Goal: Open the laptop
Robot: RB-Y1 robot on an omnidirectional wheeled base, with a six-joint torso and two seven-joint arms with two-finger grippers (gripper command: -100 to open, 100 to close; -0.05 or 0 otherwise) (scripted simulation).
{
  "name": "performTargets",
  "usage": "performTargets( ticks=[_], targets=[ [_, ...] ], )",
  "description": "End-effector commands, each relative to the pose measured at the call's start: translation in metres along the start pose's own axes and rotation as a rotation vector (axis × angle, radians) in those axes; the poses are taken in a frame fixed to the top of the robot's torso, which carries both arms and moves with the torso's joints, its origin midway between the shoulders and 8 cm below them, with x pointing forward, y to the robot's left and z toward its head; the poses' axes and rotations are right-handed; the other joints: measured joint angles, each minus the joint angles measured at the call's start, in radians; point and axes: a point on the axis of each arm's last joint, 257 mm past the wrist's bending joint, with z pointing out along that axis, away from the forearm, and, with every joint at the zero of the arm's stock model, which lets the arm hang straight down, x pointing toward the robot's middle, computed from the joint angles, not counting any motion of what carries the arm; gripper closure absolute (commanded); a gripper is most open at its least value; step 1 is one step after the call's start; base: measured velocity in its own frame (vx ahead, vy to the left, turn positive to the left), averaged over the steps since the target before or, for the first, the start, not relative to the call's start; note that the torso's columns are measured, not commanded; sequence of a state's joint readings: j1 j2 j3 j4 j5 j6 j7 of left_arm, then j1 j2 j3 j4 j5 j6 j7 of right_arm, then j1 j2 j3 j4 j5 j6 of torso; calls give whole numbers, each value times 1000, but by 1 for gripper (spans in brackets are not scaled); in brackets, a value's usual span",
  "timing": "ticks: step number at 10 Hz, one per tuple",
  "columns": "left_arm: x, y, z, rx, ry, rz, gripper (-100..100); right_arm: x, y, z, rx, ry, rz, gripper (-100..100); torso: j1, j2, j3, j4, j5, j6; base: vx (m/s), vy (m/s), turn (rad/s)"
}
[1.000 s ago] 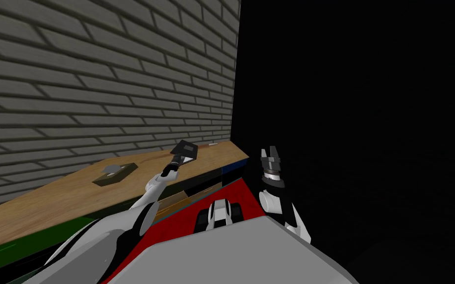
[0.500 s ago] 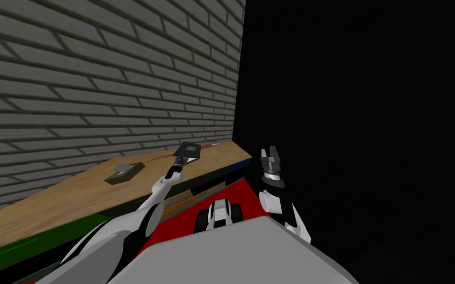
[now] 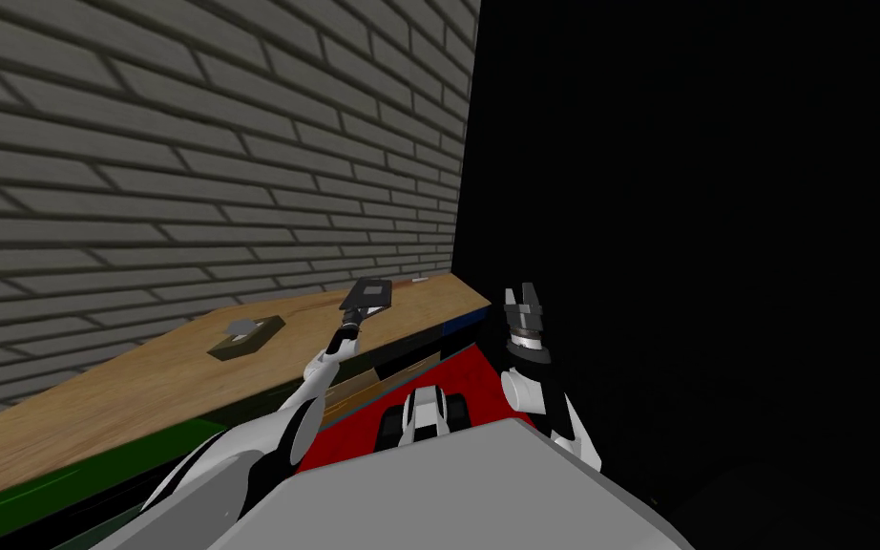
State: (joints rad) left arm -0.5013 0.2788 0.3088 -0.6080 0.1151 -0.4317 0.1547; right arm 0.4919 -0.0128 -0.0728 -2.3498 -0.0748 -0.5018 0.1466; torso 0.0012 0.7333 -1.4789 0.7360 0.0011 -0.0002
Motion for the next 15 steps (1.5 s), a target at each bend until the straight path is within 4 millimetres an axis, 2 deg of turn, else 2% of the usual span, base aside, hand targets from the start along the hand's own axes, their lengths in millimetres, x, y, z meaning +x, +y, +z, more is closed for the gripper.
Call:
performTargets(
  ticks=[1,11,13,14,15],
  targets=[
    [-3,-4,2,-1,-9,-6,-100,0,0,0,0,0,0,0,-4,2,1,2,-2,0,-9,4,-23],
    [-23,-54,31,1,-39,-1,-100,0,0,0,0,0,0,0,-3,8,5,5,-3,0,-36,-10,-36],
    [-22,-49,30,-7,-41,-5,-100,0,0,0,0,0,0,0,-4,7,5,5,-3,0,-18,-12,-10],
    [-23,-47,30,-10,-41,-5,0,0,0,0,0,0,0,0,-3,6,4,4,-3,0,0,0,0],
    [-23,-45,29,-15,-42,-5,0,0,0,0,0,0,0,0,-2,6,4,4,-3,0,0,0,0]
  ],
)
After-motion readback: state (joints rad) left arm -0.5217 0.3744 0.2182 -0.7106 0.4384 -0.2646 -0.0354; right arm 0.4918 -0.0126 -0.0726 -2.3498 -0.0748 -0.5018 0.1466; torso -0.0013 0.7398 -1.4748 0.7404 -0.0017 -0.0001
